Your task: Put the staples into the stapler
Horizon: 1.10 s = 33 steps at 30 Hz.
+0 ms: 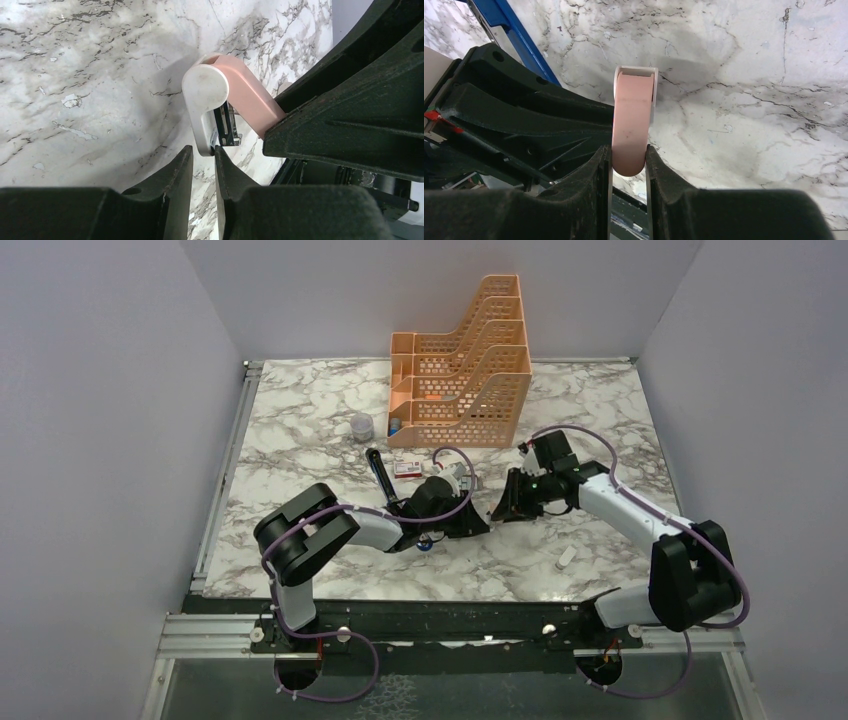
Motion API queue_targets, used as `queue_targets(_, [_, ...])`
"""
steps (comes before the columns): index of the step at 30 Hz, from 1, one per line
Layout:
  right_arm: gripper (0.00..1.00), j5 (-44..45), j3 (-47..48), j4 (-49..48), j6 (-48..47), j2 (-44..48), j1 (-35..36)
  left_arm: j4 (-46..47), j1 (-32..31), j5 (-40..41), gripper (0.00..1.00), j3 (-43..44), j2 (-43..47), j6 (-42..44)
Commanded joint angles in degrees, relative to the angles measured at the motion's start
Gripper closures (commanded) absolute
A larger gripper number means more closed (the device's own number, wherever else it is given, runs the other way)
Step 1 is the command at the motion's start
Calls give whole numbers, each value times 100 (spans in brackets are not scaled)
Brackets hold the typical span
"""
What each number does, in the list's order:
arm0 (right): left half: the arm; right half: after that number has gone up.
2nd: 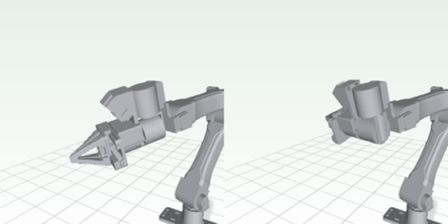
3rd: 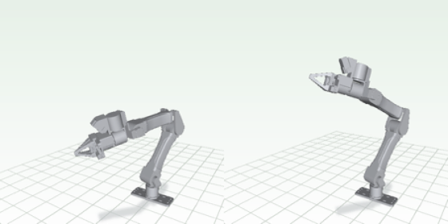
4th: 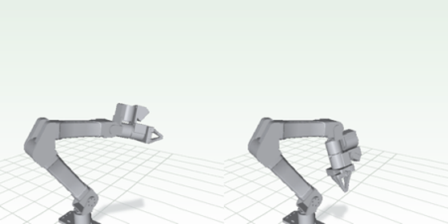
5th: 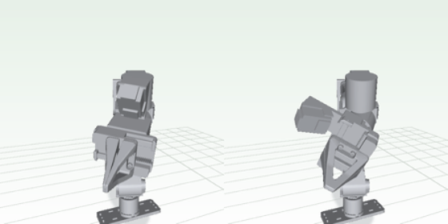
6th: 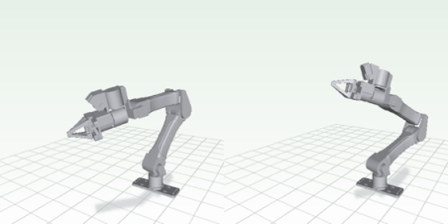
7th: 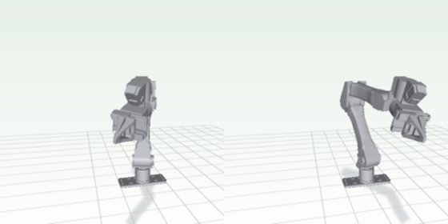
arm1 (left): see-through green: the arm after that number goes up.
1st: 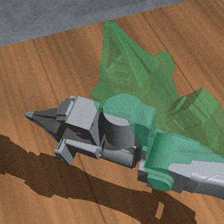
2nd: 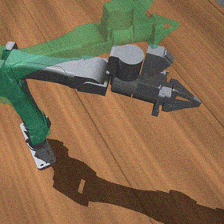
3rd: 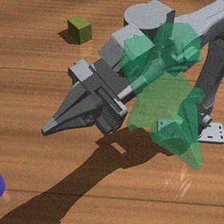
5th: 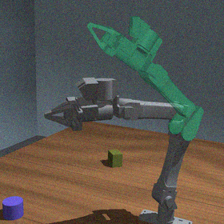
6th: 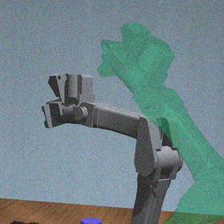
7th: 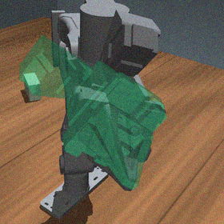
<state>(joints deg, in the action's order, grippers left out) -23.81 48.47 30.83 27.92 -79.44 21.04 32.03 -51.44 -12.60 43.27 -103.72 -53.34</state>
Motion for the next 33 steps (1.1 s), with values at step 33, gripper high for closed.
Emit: queue_targets(33, [75, -179, 30, -181, 19, -408, 8, 376, 42, -150, 89, 87, -802, 288])
